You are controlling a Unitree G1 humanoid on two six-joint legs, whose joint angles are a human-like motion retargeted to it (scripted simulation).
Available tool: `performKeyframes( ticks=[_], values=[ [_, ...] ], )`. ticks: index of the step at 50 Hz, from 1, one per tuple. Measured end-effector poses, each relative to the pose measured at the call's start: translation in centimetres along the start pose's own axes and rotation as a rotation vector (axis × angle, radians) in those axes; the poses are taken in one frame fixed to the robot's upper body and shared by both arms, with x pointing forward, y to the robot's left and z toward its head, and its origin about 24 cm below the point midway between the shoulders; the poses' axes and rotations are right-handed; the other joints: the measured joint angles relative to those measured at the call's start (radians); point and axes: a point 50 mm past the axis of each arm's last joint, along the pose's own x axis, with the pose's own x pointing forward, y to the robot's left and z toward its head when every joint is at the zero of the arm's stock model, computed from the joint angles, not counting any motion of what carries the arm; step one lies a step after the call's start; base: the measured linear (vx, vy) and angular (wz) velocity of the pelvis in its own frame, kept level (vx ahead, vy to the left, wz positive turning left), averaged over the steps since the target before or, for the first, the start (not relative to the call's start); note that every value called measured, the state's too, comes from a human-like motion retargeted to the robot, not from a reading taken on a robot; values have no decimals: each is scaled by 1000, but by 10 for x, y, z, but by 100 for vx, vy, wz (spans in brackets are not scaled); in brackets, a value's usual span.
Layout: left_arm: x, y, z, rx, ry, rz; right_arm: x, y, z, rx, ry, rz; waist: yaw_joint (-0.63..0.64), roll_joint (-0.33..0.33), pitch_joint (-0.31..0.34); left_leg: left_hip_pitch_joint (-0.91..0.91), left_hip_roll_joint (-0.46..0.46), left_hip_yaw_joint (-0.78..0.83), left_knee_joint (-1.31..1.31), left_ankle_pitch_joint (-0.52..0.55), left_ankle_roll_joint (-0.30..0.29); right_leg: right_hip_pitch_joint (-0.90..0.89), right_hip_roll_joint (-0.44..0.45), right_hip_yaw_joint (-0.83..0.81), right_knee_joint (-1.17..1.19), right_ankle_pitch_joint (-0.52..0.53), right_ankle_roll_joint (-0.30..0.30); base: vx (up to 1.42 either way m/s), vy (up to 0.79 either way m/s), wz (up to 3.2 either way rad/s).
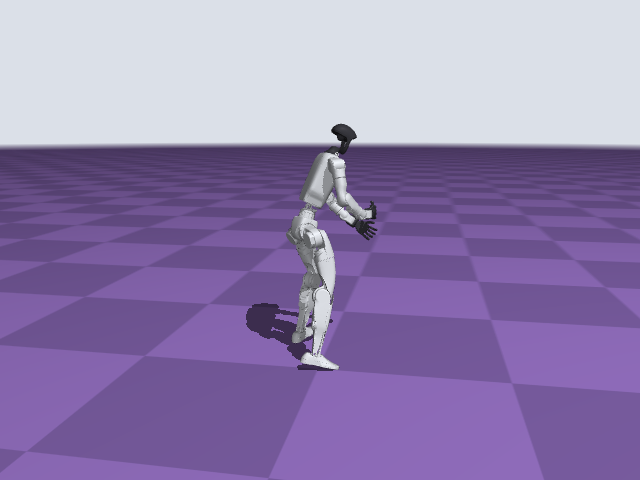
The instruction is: Kungfu
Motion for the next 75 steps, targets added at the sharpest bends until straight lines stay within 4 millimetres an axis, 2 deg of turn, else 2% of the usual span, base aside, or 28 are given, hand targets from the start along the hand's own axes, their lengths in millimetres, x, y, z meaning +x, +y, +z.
performKeyframes(
  ticks=[3,6,7,12,15,17,20,23,27,33,43,50,55,58,61,63,65,66,67,68,69,70,73,75],
  values=[
    [-12,9,-30,-3,166,39,23,-26,57,-83,-203,4,-50,-14,-34,96,-32,9,-95,20,18,77,0,-16,-49,155,-24,15,1,43],
    [-30,3,-66,-61,298,-13,39,-53,123,-194,-400,-28,-92,-26,-70,211,-55,41,-223,54,37,114,6,-80,-43,295,-72,15,-6,28],
    [-38,-2,-78,-82,331,-32,42,-60,144,-237,-460,-47,-101,-29,-81,249,-62,51,-270,68,43,120,11,-106,-26,317,-70,9,-7,4],
    [-77,-32,-129,-128,462,-114,41,-95,240,-436,-711,-182,-117,-26,-120,398,-69,65,-493,162,44,28,123,-106,271,151,108,-1,-10,-12],
    [-100,-52,-151,-185,515,-155,36,-109,284,-526,-808,-254,-138,-4,-129,441,-44,55,-579,197,45,-72,131,-215,586,26,148,-6,-12,-5],
    [-114,-65,-163,-252,542,-181,32,-116,304,-566,-842,-286,-158,19,-139,434,-15,37,-606,212,45,-167,164,-257,786,-47,157,-11,-18,1],
    [-134,-81,-178,-350,586,-207,28,-123,321,-586,-855,-320,-168,58,-163,391,54,29,-617,227,34,-333,246,-316,1028,-167,157,-12,-27,-34],
    [-150,-91,-188,-408,617,-231,23,-123,329,-597,-878,-335,-190,82,-168,361,90,16,-614,235,17,-470,282,-362,1202,-254,157,-10,-14,-10],
    [-162,-97,-194,-428,646,-252,13,-122,332,-629,-940,-393,-234,105,-149,337,109,-24,-591,237,19,-583,302,-398,1315,-328,157,-6,-3,29],
    [-167,-88,-195,-442,659,-277,16,-121,314,-638,-898,-417,-267,114,-137,346,106,-46,-562,219,32,-640,329,-363,1307,-361,157,1,1,13],
    [-163,-66,-187,-428,614,-179,23,-125,295,-524,-848,-434,-283,108,-141,401,70,-3,-590,220,17,-577,323,-302,1214,-372,157,3,3,-2],
    [-138,-55,-168,-516,461,-87,36,-122,274,-327,-829,-430,-283,103,-139,422,41,62,-615,220,14,-528,324,-264,1157,-384,157,-3,1,-31],
    [-106,-51,-143,-571,282,14,60,-103,231,-17,-755,-402,-282,79,-134,445,4,121,-630,221,7,-455,357,-184,995,-365,157,-3,-2,-33],
    [-81,-59,-123,-619,162,21,78,-74,194,210,-689,-331,-292,49,-111,419,-9,130,-555,200,0,-364,361,-110,820,-340,157,-5,6,8],
    [-55,-73,-97,-679,39,-59,96,-29,150,471,-588,-209,-312,-7,-80,362,-42,136,-393,143,-1,-252,324,5,603,-302,140,-10,12,27],
    [-43,-85,-81,-690,-23,-162,105,5,122,667,-513,-105,-317,-40,-60,320,-61,143,-279,91,3,-185,304,57,434,-260,99,-15,-5,26],
    [-36,-101,-72,-683,-56,-282,108,40,92,887,-430,14,-327,-47,-33,280,-71,129,-159,31,13,-116,290,66,255,-251,-22,-13,-7,21],
    [-34,-107,-70,-680,-63,-336,107,60,75,1002,-380,70,-304,-32,-23,236,-33,124,-70,-10,10,-103,310,33,270,-376,-156,-9,-17,-60],
    [-34,-112,-69,-680,-68,-386,105,81,59,1120,-336,120,-277,-18,-18,190,3,119,17,-50,4,-119,332,25,307,-459,-233,-5,-23,-144],
    [-36,-115,-69,-687,-70,-424,101,103,46,1241,-291,157,-243,-8,-24,139,35,113,97,-88,-6,-190,359,69,386,-462,-193,-5,-19,-130],
    [-39,-120,-71,-700,-78,-463,95,119,30,1352,-238,167,-232,15,-8,98,63,86,152,-113,-8,-253,382,69,455,-473,-186,-7,-13,-83],
    [-42,-127,-72,-715,-89,-503,86,133,14,1460,-182,163,-232,45,18,62,87,47,196,-132,-7,-310,403,48,518,-488,-195,-11,-1,-42],
    [-50,-140,-84,-798,-50,-560,60,165,-25,1646,106,90,-189,62,24,17,114,76,281,-157,-18,-314,403,10,553,-540,-262,-8,3,-53],
    [-64,-144,-104,-891,9,-504,50,169,-38,1681,174,-14,-199,91,39,-9,127,49,302,-151,-20,-349,421,-16,590,-548,-269,-2,-2,11]
  ],
)
